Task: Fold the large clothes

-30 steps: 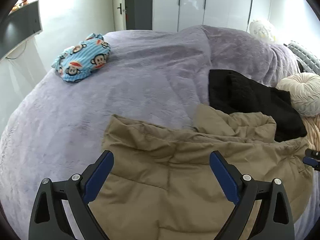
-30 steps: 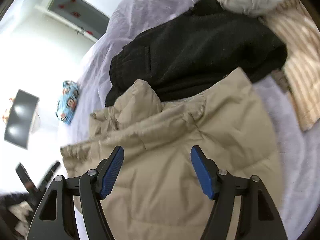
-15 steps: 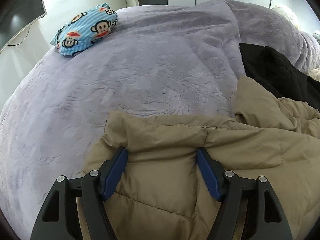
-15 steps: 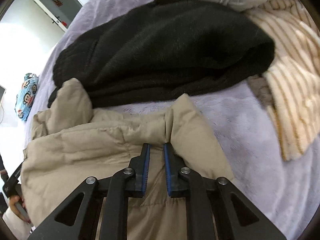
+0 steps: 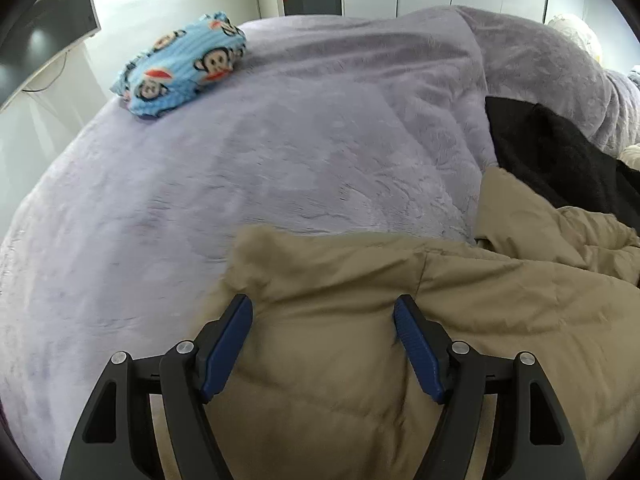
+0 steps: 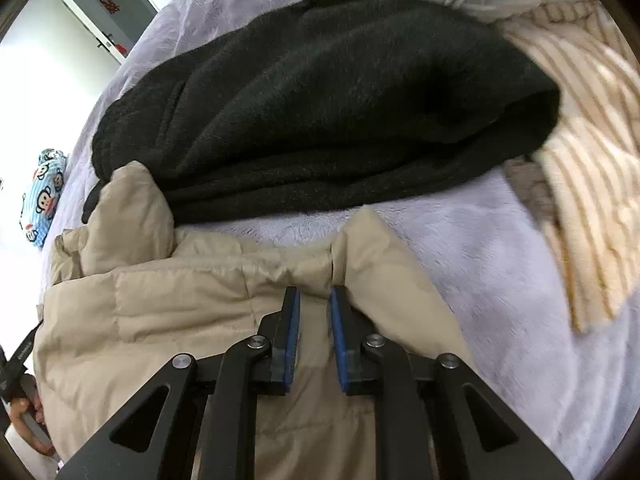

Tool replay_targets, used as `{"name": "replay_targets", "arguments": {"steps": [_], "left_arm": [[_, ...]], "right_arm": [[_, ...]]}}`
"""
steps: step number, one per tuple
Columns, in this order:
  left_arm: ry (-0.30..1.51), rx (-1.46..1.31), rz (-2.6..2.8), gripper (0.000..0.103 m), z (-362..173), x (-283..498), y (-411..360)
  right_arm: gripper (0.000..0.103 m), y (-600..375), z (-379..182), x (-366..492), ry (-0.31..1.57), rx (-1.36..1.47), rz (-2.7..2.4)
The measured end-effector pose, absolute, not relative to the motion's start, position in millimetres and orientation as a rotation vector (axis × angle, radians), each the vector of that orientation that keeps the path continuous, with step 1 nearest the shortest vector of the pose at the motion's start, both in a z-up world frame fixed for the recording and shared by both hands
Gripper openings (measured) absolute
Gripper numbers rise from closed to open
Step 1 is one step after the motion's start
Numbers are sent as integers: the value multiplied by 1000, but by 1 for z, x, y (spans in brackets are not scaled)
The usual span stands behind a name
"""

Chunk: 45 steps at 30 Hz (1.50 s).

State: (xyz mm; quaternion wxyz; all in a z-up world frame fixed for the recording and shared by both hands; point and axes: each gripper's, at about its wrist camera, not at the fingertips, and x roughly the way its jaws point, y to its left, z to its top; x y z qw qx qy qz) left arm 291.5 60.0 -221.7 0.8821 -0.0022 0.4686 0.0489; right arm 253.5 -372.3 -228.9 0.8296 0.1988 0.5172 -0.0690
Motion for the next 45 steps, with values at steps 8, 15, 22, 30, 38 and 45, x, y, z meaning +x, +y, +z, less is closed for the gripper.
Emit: {"name": "replay_targets", "arguments": {"steps": [8,15,22,30,38,45], "left_arm": [[983,-36,66,75,-188,231,89],[1062,-69,149,75,-217,194,113],[1098,-164,203,75,-222,157,141],[1159,-424,35,88,-222,110,144],[1191,-720,-69,88,-248,99,145],[1197,-789,-134,88,-267,113,130]], "right_arm": [[28,-363,-188,195,1051,454,-108],[28,-338,-182,152,1079,409,-103],[29,-346,-182,100,1123,472,-154],[63,-352,-188,48,1121,746,-132],[82,-355,-220,36,1103,1024,-86],[85,-347,-247,50,1079,1190,-4]]}}
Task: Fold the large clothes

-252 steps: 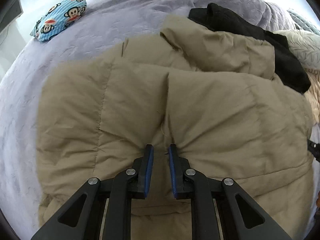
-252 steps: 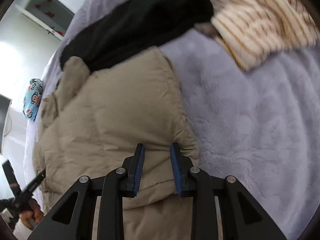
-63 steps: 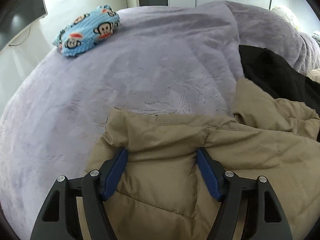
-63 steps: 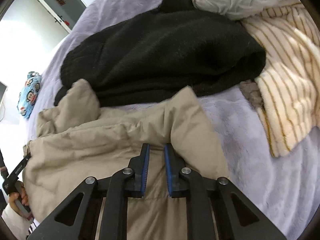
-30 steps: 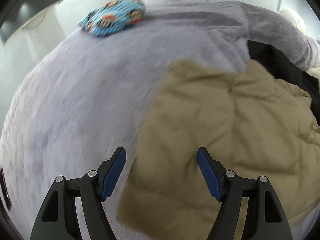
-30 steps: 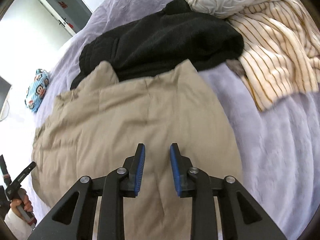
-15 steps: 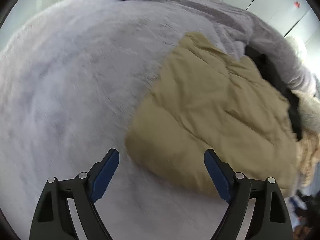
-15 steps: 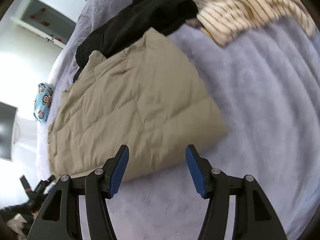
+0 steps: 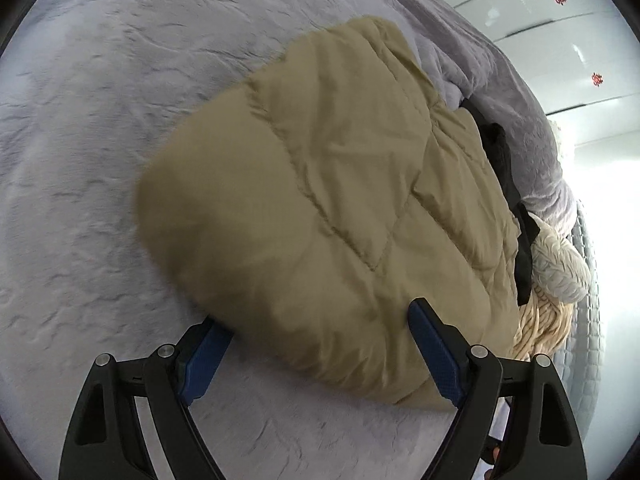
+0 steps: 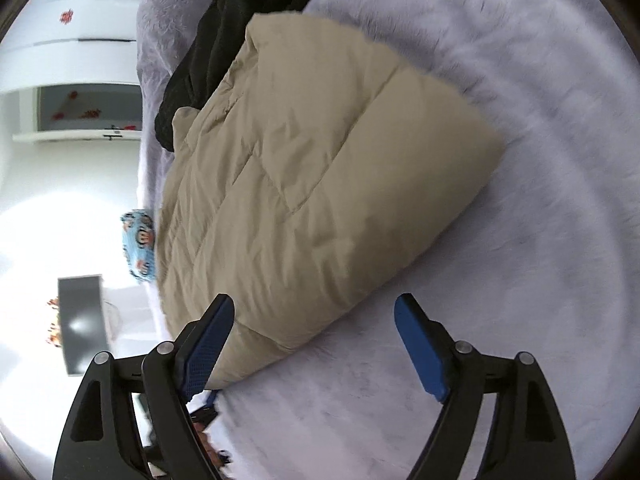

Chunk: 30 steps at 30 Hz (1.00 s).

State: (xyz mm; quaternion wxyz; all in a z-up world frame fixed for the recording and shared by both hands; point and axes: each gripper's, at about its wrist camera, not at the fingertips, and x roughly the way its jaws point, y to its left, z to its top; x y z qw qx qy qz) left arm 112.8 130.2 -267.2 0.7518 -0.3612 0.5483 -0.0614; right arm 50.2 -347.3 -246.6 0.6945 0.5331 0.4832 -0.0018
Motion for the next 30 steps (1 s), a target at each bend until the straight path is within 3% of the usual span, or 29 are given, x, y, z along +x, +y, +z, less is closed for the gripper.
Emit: {"name": "replay_targets", "arguments": {"steps": [9,13,14,15,17,18,20,21,22,25,30], "left_arm": [[1143,-855,-111,88,-277,145,122],[1114,-854,-68,87,-276,154,118],[1109,-851,-61,76,-275,156,118],[1105,-839,-58,56,-274,157,116],[1105,-826,-71,35,-271,159,117],[1096,-819,-80,26,-267,158,117],[1069,-781,-106,20,-254,155,116],[1054,-759,-122,18,-247,154,114],[1043,-737,-137,18,-240,153,112],[1004,-671,-175,16,-216,142,108],[967,-610,-244,16,-181,117,107]], "right_arm": [[85,-336,-276,73,1013,1356,43],[94,-334,-287,86,967,1420,58],[94,-333,-289,89,963,1430,60],[94,-333,-291,94,965,1440,60],[94,-334,-293,96,969,1458,50],[91,-335,-293,95,969,1475,40],[64,-338,-297,91,971,1518,16],[45,-340,-298,89,967,1539,20],[34,-341,-297,86,957,1553,25],[23,-340,-284,81,937,1512,58],[21,-335,-257,60,939,1442,100]]}}
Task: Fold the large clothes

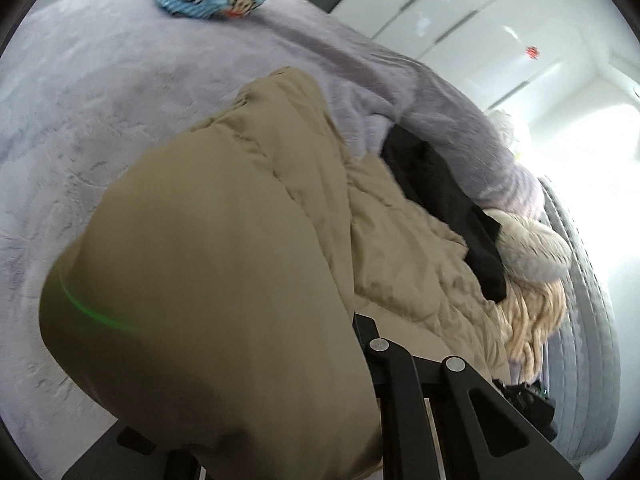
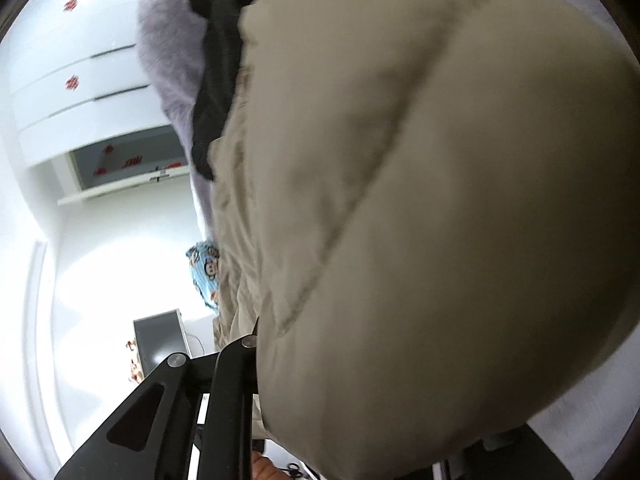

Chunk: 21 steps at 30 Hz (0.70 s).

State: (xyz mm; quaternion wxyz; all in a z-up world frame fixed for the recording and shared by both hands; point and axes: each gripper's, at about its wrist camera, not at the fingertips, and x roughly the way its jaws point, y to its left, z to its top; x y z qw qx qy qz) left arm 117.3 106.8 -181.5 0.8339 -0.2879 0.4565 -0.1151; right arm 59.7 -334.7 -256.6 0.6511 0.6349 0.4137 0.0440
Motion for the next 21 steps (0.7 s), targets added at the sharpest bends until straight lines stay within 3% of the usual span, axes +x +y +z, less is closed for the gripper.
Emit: {"name": "replay_targets", "arguments": {"steps": [6,18,19,21], "left_arm": [[1011,-542,-310,16,-169,58,121],[1183,-501,-287,17,-215,-60,155],[1185,-492,-268,18,-219,-65,155],[1196,-472,-206,31,-222,-72,155]], "right_arm": [[21,-322,-246,3,963,1431,89],[23,-292,-266,-118,1035,1465,-7],[26,-292,-270,-120,1042,1469,-10],[36,-293,-273,-118,1077,1456,-26]]}}
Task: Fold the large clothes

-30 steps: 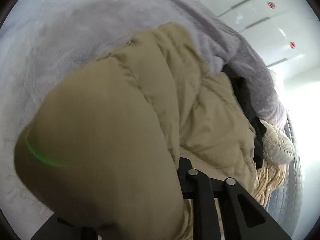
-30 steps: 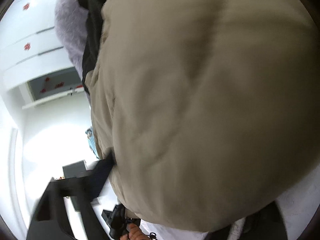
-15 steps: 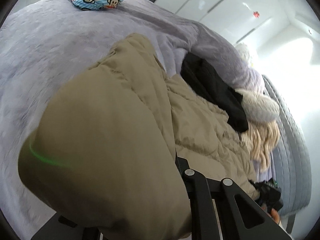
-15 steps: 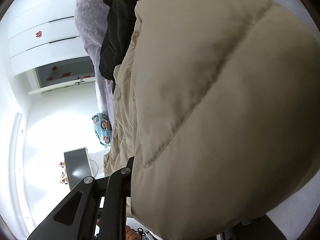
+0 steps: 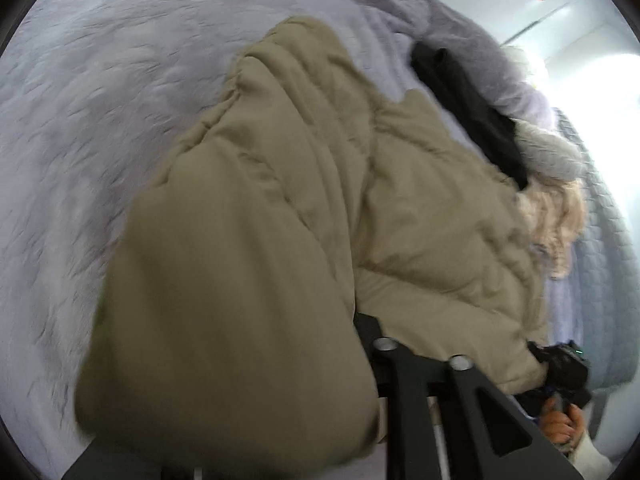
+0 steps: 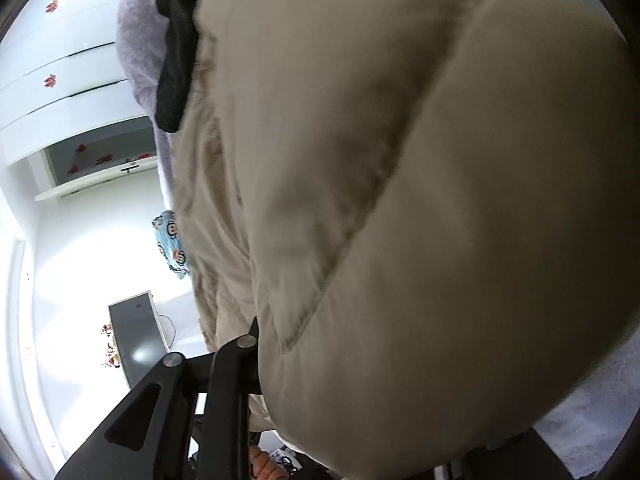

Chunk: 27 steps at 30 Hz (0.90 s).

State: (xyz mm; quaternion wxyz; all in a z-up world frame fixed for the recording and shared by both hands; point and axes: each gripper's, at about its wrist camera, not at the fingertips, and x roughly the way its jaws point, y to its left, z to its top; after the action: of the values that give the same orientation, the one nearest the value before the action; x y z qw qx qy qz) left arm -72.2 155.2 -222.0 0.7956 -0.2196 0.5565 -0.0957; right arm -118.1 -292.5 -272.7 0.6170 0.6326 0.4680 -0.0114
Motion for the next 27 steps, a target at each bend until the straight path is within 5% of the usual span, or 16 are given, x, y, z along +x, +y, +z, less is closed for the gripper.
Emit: {"name": "replay_targets", "arguments": {"steps": [2,3,6,10,11,13,14,23,26,27], "left_arm": [[1201,-447,-120,56,-219,-83,158],[1198,-437,-94,59,-216,-87,160],[1203,-426,-66,59,-203,-105,174],[1161,-408,-12,59,-177,-124,199],[1148,-406,-6,59,-171,-125,206],[1140,-412,-10,59,-164,-122,223],[1142,-426,-35,59,-164,-116,232],[1334,-478,-430,59,-219,-37,234],[1378,-266,-471,38,-225,-38,215],[1394,-175,-485,38,-229,-41,209]], "right_arm": [[44,-293,-267,-116,1125,1410,-39],[50,-293,-261,-116,1150,1380,-37],[63,-297,-243,-124,1219,1270,-44],[63,-296,-214,-136,1301,1113,-51],[61,-297,-203,-139,1299,1069,-52],[26,-294,-184,-137,1282,988,-61],[24,-292,-174,-135,1264,948,-64],[23,-270,-176,-86,1284,734,-176],[23,-260,-193,-77,1350,699,-256],[23,-262,-192,-77,1358,697,-274]]}}
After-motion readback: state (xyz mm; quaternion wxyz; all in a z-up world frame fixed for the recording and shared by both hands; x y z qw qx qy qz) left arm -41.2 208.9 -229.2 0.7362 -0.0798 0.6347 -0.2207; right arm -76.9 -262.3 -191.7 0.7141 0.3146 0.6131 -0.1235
